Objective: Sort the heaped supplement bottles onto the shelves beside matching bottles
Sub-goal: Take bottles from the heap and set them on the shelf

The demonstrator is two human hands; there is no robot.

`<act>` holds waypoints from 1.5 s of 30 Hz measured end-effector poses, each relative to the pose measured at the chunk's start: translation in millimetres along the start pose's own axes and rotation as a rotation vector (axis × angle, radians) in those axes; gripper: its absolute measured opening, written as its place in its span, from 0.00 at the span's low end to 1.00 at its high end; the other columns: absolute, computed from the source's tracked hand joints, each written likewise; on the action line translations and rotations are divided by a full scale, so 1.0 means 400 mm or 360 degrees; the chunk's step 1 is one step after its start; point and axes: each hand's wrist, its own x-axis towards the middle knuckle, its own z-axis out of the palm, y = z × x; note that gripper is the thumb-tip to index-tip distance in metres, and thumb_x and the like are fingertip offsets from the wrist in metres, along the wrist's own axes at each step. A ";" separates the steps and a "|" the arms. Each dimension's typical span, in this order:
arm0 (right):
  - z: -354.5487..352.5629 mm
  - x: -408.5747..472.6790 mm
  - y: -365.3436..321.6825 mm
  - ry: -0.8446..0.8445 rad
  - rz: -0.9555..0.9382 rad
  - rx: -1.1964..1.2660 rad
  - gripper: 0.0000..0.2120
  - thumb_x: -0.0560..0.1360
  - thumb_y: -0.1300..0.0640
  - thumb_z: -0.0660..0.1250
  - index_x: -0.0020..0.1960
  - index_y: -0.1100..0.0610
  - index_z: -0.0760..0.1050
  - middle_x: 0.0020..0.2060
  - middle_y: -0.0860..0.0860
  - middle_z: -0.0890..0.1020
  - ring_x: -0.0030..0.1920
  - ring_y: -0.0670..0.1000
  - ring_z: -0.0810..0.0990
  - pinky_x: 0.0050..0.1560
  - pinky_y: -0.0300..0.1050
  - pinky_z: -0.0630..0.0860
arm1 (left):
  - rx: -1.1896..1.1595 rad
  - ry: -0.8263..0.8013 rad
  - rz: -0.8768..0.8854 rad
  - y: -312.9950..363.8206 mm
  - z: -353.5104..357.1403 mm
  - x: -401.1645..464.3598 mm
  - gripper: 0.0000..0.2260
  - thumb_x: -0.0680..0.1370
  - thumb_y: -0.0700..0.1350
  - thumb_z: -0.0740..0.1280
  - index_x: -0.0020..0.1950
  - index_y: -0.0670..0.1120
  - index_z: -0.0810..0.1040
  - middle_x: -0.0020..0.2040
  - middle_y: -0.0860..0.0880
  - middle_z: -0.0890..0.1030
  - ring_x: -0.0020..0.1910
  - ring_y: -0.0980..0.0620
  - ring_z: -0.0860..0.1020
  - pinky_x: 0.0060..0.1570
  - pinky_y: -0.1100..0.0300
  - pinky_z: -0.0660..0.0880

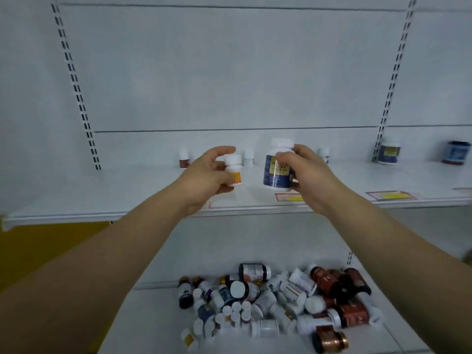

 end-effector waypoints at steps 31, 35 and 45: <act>-0.147 0.401 0.101 -0.0516 0.0131 -0.0708 0.18 0.74 0.57 0.70 0.60 0.52 0.66 0.50 0.49 0.75 0.50 0.50 0.76 0.46 0.44 0.78 | 0.1389 0.0164 -0.0190 -0.119 0.087 0.422 0.26 0.74 0.39 0.69 0.69 0.51 0.63 0.59 0.46 0.74 0.51 0.46 0.75 0.49 0.58 0.72; -0.149 0.414 0.123 -0.0486 0.0116 -0.0713 0.20 0.74 0.56 0.70 0.61 0.51 0.66 0.55 0.52 0.75 0.55 0.53 0.77 0.58 0.53 0.77 | 0.1355 0.0172 -0.0277 -0.131 0.087 0.490 0.35 0.73 0.42 0.69 0.75 0.50 0.56 0.65 0.45 0.71 0.56 0.46 0.73 0.54 0.57 0.71; -0.158 0.423 0.141 -0.0514 0.0047 -0.0659 0.18 0.74 0.56 0.70 0.59 0.49 0.65 0.50 0.47 0.74 0.49 0.48 0.76 0.51 0.44 0.75 | 0.1078 0.0234 -0.0128 -0.180 0.098 0.607 0.15 0.75 0.43 0.68 0.60 0.49 0.71 0.59 0.47 0.76 0.51 0.47 0.75 0.44 0.57 0.74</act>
